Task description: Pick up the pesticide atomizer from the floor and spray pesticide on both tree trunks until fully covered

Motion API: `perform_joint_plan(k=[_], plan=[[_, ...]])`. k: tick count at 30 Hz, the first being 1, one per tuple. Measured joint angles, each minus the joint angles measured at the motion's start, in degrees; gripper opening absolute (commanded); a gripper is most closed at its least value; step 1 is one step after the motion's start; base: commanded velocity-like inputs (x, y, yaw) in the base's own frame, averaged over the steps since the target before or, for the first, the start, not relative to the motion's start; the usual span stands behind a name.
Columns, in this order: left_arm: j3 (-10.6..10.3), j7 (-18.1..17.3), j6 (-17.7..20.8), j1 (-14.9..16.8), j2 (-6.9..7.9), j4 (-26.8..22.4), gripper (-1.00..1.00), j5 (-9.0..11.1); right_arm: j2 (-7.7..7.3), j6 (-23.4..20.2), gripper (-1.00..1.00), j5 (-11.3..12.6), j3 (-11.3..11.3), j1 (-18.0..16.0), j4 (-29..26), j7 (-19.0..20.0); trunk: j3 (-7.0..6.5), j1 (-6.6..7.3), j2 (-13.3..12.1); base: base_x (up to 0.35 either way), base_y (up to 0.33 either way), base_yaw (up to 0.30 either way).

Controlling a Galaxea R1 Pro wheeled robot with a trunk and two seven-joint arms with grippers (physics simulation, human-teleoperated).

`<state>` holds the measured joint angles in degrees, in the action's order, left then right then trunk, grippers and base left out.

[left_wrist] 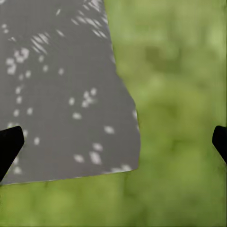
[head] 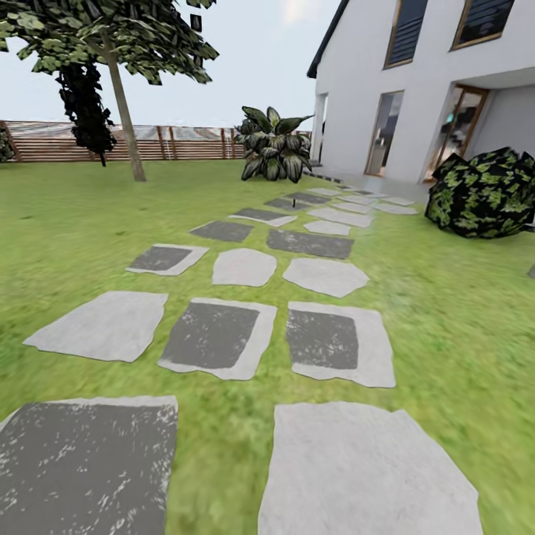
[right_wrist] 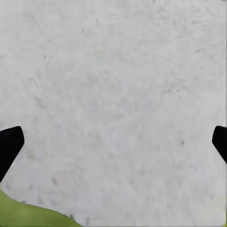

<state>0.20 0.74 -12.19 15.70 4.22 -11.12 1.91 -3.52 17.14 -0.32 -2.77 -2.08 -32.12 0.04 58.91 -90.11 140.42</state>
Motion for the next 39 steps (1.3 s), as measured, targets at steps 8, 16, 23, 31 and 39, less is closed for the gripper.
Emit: perform_joint_plan(k=[8, 16, 23, 31, 39], plan=[[0.0, 0.0, 0.0, 0.0, 0.0, 0.0, 1.0, 0.0, 0.0, 0.0, 1.0, -0.1, 0.0, 0.0, 0.4, -0.1, -0.01, 0.0, 0.0, 0.339, 0.0, 0.0], [0.0, 0.0, 0.0, 0.0, 0.0, 0.0, 1.0, 0.0, -0.03, 0.1, 1.0, -0.1, 0.1, 0.0, 1.9, -0.2, -0.01, 0.0, 0.0, 0.339, 0.0, 0.0], [0.0, 0.0, 0.0, 0.0, 0.04, 0.0, 1.0, 0.0, -0.08, 0.1, 1.0, -0.1, 0.0, 0.0, 2.0, -0.2, -0.01, 0.0, 0.0, 0.339, 0.0, 0.0], [0.0, 0.0, 0.0, 0.0, 0.08, 0.0, 1.0, 0.0, -0.09, 0.0, 1.0, -0.1, 0.0, 0.0, 2.0, -0.1, -0.01, 0.0, 0.0, 0.339, 0.0, 0.0], [0.0, 0.0, 0.0, 0.0, 0.09, 0.0, 1.0, 0.0, -0.09, 0.0, 1.0, -0.1, 0.0, 0.0, 2.0, -0.1, -0.01, 0.0, 0.0, 0.339, 0.0, 0.0]])
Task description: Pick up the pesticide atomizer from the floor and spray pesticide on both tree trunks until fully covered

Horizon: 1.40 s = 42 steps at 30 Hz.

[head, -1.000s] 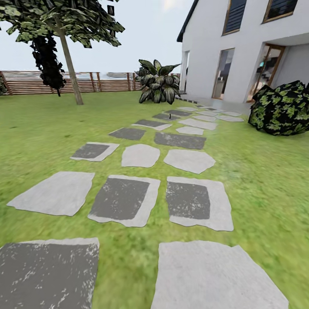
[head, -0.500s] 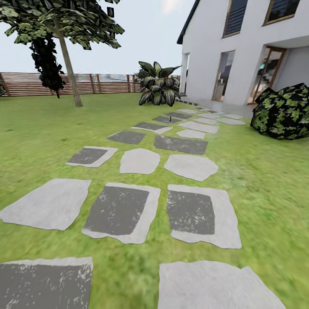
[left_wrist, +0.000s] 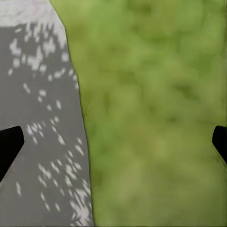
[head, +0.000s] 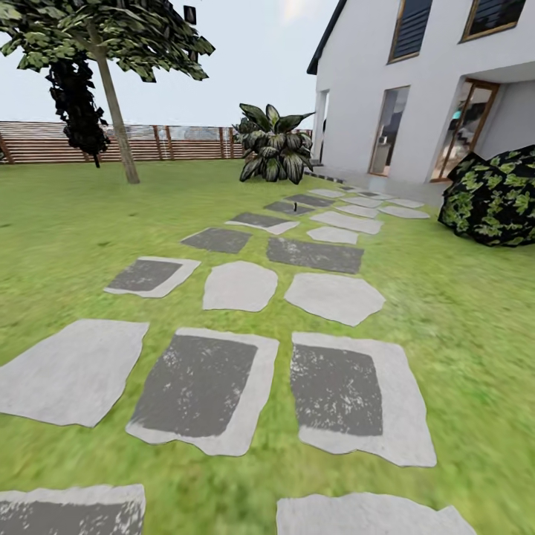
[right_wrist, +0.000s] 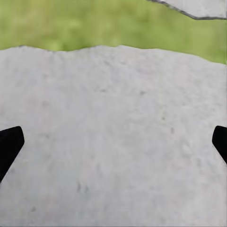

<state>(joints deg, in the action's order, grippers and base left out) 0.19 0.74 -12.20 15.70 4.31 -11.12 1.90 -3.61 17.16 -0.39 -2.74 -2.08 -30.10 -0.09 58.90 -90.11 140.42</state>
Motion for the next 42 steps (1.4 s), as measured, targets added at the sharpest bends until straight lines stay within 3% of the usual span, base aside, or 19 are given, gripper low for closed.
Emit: perform_joint_plan(k=[42], plan=[[0.0, 0.0, 0.0, 0.0, -0.09, 0.0, 1.0, 0.0, -0.18, 0.1, 1.0, 0.0, -0.1, 0.0, 0.0, -0.1, 0.0, 0.0, 0.0, 0.339, 0.0, 0.0]])
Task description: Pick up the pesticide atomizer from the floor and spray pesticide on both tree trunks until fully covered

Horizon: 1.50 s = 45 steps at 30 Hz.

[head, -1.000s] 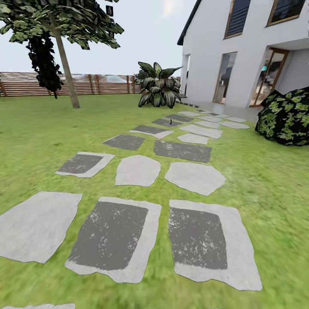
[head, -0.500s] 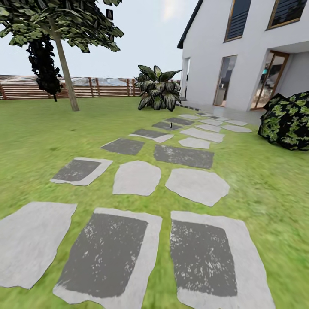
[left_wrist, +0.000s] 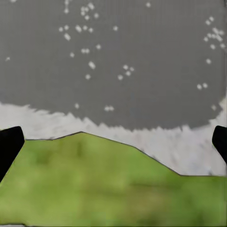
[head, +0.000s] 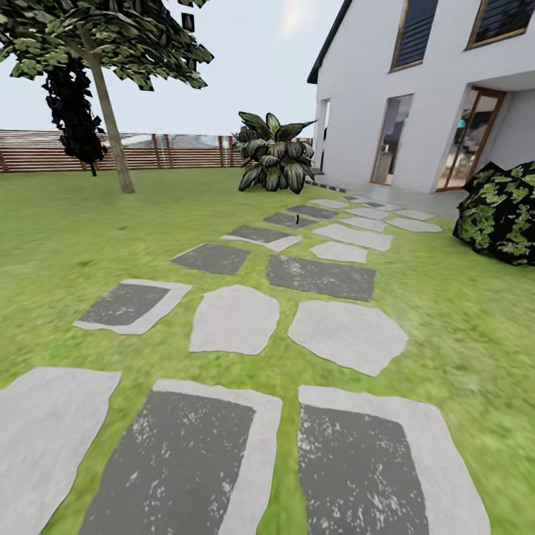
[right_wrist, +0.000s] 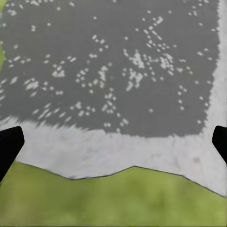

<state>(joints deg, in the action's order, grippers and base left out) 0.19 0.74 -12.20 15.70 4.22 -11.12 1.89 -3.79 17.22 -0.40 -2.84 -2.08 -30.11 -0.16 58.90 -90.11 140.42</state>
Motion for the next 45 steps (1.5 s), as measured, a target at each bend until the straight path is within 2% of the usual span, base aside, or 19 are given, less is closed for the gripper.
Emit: perform_joint_plan(k=[45], plan=[[0.0, 0.0, 0.0, 0.0, 0.07, 0.0, 1.0, -0.1, 0.0, 0.0, 1.0, -0.1, 0.2, 0.0, 0.1, 0.1, 0.0, 0.0, 0.0, 0.339, 0.0, 0.0]])
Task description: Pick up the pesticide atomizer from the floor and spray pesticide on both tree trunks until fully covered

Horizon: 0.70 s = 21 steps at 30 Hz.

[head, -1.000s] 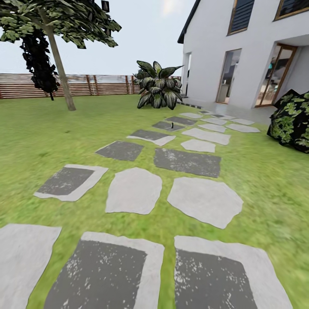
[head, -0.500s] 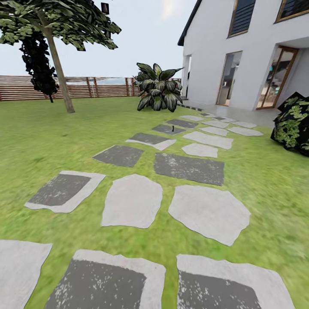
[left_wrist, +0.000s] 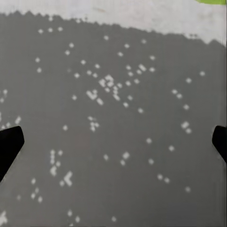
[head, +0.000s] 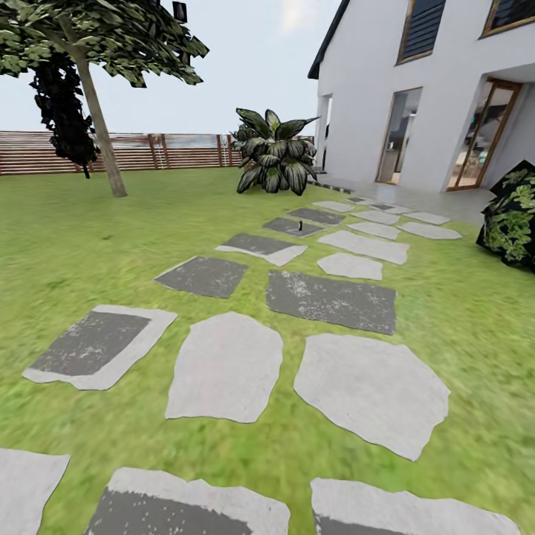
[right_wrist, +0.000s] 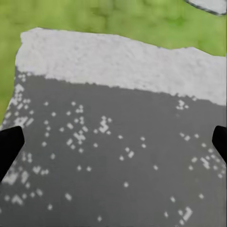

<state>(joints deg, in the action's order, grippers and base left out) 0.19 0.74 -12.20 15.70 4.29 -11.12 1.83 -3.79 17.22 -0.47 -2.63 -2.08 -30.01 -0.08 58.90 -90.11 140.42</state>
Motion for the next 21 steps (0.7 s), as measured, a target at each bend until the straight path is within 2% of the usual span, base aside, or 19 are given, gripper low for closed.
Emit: perform_joint_plan(k=[8, 15, 21], plan=[[0.0, 0.0, 0.0, 0.0, 0.01, 0.0, 1.0, 0.0, 0.0, 0.0, 1.0, 0.1, -0.2, 0.0, -0.1, -0.1, 0.0, 0.0, 0.0, 0.339, 0.0, -0.016], [0.0, 0.0, 0.0, 0.0, 0.01, 0.0, 1.0, 0.0, 0.0, 0.0, 1.0, 0.1, -0.3, 0.0, -0.1, -0.1, 0.0, 0.0, 0.0, 0.339, 0.0, -0.225], [0.0, 0.0, 0.0, 0.0, 0.02, 0.0, 1.0, 0.0, 0.0, 0.0, 1.0, 0.1, -0.2, 0.0, -0.1, -0.1, 0.0, 0.0, 0.0, 0.339, 0.0, -0.041]])
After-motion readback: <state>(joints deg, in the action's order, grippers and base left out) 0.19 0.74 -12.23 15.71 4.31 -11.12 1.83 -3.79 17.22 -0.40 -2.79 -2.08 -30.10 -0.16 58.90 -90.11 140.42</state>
